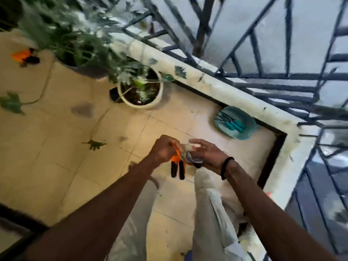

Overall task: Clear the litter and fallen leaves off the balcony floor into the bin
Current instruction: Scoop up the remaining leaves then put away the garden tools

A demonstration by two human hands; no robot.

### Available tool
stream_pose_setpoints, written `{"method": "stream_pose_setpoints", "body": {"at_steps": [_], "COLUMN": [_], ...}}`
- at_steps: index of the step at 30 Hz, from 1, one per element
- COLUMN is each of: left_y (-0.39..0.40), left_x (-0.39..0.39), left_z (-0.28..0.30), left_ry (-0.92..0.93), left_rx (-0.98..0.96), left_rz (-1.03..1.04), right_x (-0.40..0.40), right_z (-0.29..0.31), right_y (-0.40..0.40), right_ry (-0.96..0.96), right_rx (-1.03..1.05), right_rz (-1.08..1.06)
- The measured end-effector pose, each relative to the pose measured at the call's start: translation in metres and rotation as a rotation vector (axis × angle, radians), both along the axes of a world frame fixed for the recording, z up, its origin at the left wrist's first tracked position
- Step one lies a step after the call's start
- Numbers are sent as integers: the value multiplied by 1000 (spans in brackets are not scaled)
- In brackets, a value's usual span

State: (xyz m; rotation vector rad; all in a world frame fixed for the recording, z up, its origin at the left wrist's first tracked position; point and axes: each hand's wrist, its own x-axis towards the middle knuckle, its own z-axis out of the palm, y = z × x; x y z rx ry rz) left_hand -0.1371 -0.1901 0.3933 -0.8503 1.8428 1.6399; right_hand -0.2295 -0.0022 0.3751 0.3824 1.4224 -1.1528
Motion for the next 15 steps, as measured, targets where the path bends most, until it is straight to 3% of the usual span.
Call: {"method": "stream_pose_setpoints", "body": {"at_steps": [5, 10, 15], "left_y": [81, 153, 205], "left_x": [-79, -150, -213], "left_z": [-20, -57, -137], "left_ry": [-49, -56, -119], "left_rx": [-69, -184, -281], "left_rz": [-342, -626, -635], "right_x": [-52, -108, -164], "right_z": [-35, -109, -221], "right_y": [99, 178, 212], "right_ry": [28, 244, 515], "right_rx": [41, 374, 701], "right_rz": [-118, -102, 26]}}
